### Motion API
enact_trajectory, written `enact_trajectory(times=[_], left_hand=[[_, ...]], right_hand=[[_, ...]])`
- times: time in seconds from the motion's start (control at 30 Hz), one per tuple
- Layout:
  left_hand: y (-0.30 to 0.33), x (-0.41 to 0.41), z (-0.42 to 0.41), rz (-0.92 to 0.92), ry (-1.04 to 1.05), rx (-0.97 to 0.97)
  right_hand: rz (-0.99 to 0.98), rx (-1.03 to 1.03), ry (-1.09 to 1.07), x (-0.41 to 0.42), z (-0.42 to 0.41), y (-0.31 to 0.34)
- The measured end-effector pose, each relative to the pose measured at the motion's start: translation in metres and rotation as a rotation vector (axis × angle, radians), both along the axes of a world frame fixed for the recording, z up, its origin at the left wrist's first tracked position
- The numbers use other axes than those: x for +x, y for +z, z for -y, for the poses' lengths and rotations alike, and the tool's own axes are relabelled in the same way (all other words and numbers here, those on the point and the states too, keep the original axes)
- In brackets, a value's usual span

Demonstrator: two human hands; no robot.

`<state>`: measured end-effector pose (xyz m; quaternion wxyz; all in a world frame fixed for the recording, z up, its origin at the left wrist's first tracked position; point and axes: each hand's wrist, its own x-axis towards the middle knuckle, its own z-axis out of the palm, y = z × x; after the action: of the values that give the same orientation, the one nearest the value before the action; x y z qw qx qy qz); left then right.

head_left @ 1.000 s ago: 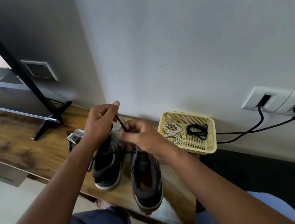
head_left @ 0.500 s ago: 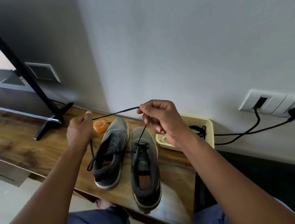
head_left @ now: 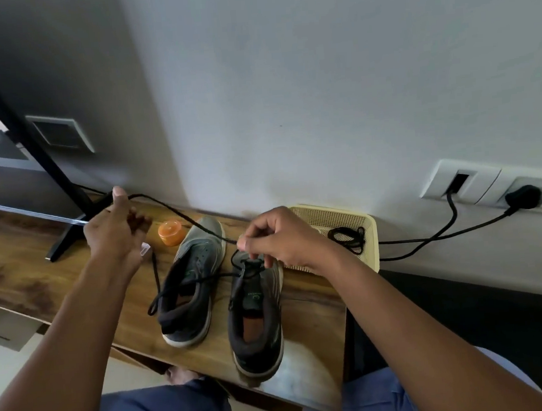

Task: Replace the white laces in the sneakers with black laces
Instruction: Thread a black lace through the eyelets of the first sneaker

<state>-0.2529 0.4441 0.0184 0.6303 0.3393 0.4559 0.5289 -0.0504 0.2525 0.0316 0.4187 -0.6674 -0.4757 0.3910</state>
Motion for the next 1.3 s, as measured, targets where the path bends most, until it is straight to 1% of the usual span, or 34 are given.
enact_trajectory(times=[0.1,0.17,0.37,0.4,0.43,0.47,0.6,0.67,0.7,0.77,0.83,0.9,0.93,1.03,1.1,1.17,1.23,1.3], left_hand=[[0.002,-0.009,-0.008,0.33,-0.135,-0.041],[0.004,-0.009,-0.008,0.48,-0.147,-0.045],[0.017,0.003,0.002,0.722,-0.174,-0.058],[0.016,0.004,0.003,0.712,-0.206,-0.045],[0.016,0.006,0.005,0.654,-0.246,-0.023],[0.015,0.007,0.007,0.529,-0.286,0.015],[0.005,0.018,0.023,-0.208,-0.403,0.288],[0.001,0.026,0.033,-0.447,-0.499,0.388],[-0.002,0.031,0.039,-0.514,-0.562,0.416],[-0.008,0.039,0.048,-0.598,-0.694,0.448],[-0.013,0.045,0.055,-0.676,-0.774,0.455],[-0.014,0.046,0.056,-0.759,-0.763,0.493],[-0.013,0.045,0.055,-0.785,-0.72,0.522],[-0.003,0.036,0.045,-0.799,-0.445,0.567],[0.001,0.027,0.035,-0.773,-0.237,0.536],[0.0,0.021,0.026,-0.735,-0.047,0.488],[-0.001,0.014,0.019,-0.687,0.134,0.427],[0.001,0.008,0.013,-0.679,0.281,0.383]], right_hand=[[0.149,-0.07,0.07,-0.005,-0.003,-0.018],[0.244,-0.094,0.092,-0.012,-0.003,-0.027],[0.357,-0.123,0.133,-0.031,-0.001,-0.039],[0.4,-0.114,0.117,-0.03,-0.003,-0.042],[0.451,-0.111,0.095,-0.029,-0.003,-0.045],[0.504,-0.119,0.072,-0.027,-0.003,-0.046],[0.631,-0.221,-0.046,-0.018,0.004,-0.046],[0.612,-0.313,-0.073,-0.015,0.007,-0.051],[0.588,-0.345,-0.073,-0.016,0.008,-0.053],[0.552,-0.386,-0.059,-0.018,0.013,-0.056],[0.525,-0.396,-0.051,-0.021,0.017,-0.061],[0.502,-0.394,-0.069,-0.023,0.018,-0.067],[0.491,-0.398,-0.085,-0.024,0.018,-0.07],[0.447,-0.376,-0.148,-0.027,0.015,-0.077],[0.429,-0.326,-0.198,-0.028,0.014,-0.078],[0.427,-0.232,-0.205,-0.028,0.013,-0.079],[0.401,-0.107,-0.111,-0.028,0.011,-0.076],[0.394,-0.032,0.058,-0.028,0.01,-0.067]])
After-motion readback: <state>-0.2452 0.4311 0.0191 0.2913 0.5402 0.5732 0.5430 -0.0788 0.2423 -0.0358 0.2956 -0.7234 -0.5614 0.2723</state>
